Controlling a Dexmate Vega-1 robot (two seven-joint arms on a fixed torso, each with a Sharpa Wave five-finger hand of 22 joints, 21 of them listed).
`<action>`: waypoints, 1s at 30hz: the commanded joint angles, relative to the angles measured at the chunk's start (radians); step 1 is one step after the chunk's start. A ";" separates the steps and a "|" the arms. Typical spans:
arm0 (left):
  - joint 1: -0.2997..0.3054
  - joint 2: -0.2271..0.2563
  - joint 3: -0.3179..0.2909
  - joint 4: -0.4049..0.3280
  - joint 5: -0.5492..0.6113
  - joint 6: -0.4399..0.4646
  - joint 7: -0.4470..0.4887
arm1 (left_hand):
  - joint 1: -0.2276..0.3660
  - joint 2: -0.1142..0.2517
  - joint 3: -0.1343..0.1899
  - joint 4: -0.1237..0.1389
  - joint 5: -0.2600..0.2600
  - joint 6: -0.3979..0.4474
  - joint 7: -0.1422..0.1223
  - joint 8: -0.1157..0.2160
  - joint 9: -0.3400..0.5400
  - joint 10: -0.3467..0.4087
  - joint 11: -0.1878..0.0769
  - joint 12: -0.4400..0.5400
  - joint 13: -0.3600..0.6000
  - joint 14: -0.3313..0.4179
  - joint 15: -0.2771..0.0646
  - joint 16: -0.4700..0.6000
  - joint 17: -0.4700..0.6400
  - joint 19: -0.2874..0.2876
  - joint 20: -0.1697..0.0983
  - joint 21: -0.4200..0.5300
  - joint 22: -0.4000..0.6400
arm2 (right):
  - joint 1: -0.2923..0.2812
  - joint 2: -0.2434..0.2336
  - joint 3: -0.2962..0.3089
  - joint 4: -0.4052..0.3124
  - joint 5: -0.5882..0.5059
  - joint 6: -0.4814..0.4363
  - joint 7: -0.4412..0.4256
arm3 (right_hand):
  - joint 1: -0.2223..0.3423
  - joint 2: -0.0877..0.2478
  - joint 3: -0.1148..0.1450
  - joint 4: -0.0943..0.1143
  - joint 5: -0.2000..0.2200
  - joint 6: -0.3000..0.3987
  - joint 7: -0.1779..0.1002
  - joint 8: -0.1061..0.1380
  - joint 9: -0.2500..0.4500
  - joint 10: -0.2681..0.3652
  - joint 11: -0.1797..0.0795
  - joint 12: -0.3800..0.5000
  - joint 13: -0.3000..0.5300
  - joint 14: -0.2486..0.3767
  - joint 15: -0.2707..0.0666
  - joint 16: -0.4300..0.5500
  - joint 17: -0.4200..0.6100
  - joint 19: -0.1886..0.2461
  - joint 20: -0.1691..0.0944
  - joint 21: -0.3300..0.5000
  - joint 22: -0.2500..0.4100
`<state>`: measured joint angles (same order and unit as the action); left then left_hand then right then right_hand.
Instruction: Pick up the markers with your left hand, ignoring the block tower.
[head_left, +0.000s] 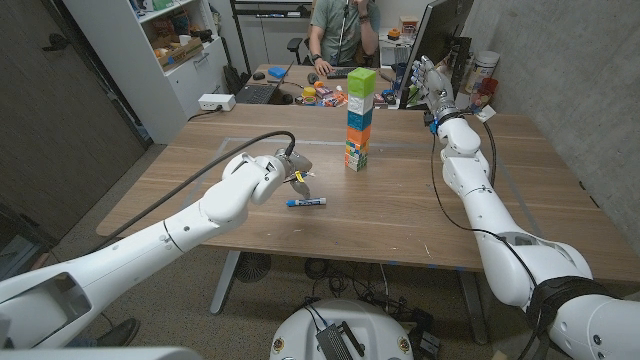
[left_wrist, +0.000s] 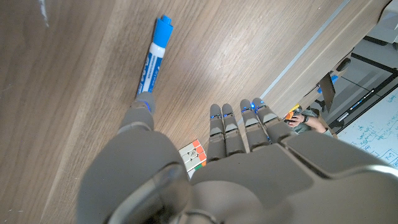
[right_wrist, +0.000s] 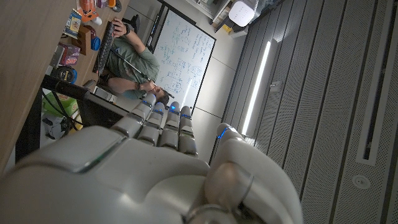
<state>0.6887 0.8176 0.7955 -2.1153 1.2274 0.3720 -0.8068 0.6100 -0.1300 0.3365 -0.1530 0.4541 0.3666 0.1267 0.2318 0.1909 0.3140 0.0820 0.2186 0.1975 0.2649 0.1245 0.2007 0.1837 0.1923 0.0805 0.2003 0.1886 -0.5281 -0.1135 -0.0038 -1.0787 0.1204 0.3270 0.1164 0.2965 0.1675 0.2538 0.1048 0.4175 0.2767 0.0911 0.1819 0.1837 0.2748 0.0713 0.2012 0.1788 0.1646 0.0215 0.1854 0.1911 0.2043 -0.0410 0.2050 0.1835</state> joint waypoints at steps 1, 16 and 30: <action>0.033 -0.035 0.016 0.016 0.078 0.008 -0.009 | 0.010 0.003 -0.001 0.004 -0.004 0.012 0.004 0.001 0.000 0.002 0.004 0.003 0.004 0.003 0.006 0.003 0.006 0.004 0.006 0.010 0.002 | -0.001 -0.002 0.005 0.000 0.001 0.003 0.004 | -0.006 -0.003 -0.005 -0.003 -0.001 0.002 -0.008 0.008 0.002 -0.004 0.000 0.004 0.004 0.004 0.010 0.009 0.003 -0.004 -0.009 0.005 0.004; 0.054 -0.041 0.024 0.028 0.187 -0.034 -0.011 | 0.018 0.011 0.002 0.005 -0.012 0.027 -0.003 0.002 -0.001 0.003 0.003 0.002 0.004 0.003 0.006 0.001 0.006 -0.007 0.006 0.007 0.003 | -0.041 -0.002 0.017 -0.040 0.010 0.016 -0.009 | -0.008 -0.003 -0.008 -0.003 0.000 0.002 -0.009 0.008 0.002 -0.004 0.001 0.004 0.004 0.005 0.010 0.010 0.003 -0.005 -0.008 0.005 0.004; 0.112 -0.044 -0.030 0.020 0.126 -0.021 0.110 | 0.022 0.022 0.004 0.010 -0.025 0.061 -0.009 0.007 -0.001 0.017 -0.005 0.004 0.003 0.019 0.004 0.004 0.006 -0.002 0.003 0.012 0.003 | -0.069 -0.008 0.020 -0.069 0.013 0.012 -0.011 | -0.009 -0.003 -0.010 -0.003 0.000 0.003 -0.009 0.009 0.002 -0.004 0.004 0.005 0.004 0.006 0.009 0.010 0.003 -0.005 -0.008 0.005 0.004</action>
<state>0.7504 0.7793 0.8060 -2.0907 1.3792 0.3337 -0.7887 0.6284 -0.1116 0.3393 -0.1502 0.4352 0.4184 0.1213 0.2370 0.1909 0.3246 0.0820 0.2186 0.1975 0.2766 0.1285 0.2007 0.1887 0.1867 0.0861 0.2080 0.1884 -0.5770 -0.1156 0.0134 -1.1242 0.1313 0.3438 0.1091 0.2925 0.1634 0.2498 0.1009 0.4175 0.2767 0.0911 0.1819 0.1836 0.2748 0.0713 0.2012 0.1788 0.1698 0.0267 0.1854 0.1907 0.2043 -0.0409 0.2050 0.1835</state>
